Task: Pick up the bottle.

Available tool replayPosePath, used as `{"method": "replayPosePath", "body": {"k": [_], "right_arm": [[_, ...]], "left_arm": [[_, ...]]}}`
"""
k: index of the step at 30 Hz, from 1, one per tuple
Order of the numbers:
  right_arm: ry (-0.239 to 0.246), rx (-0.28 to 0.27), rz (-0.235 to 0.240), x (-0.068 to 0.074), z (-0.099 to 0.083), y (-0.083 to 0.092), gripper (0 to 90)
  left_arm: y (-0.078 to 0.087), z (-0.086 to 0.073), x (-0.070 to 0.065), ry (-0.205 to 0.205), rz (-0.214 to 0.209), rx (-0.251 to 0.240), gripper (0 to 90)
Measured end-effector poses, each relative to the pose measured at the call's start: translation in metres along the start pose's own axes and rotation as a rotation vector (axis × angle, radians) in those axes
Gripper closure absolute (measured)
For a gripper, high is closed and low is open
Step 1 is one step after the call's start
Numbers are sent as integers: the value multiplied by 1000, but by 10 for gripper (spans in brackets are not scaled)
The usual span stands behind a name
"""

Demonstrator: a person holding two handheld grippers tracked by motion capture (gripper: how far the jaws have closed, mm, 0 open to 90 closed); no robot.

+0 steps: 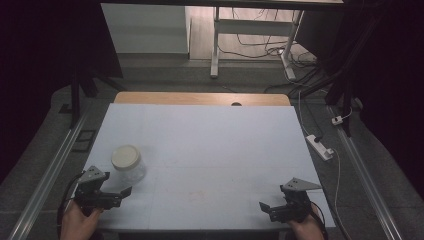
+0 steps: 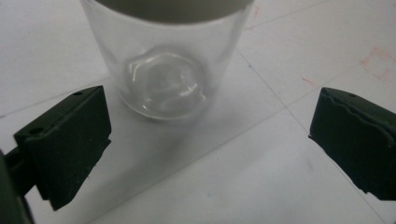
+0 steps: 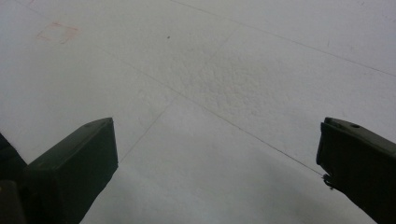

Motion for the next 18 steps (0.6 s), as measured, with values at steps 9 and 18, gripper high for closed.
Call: {"method": "replayPosePath", "body": {"k": [9,18], "right_arm": [[2,4,0,0,0,0,0],[4,9,4,0,0,-1,0]], "left_arm": [[-9,10,10,-11,9,-24,0],[-17,24,12,-36,10,-5,0]]}}
Point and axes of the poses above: each handheld gripper's, and its own axes: y roughly backward along the jaws, z roughly out of its top, x roughly to its left, the point moved 1 cm from there along -y, roughly forward along the jaws, and after that the axes turned 6 degrees about x, right-handed, at the moved point
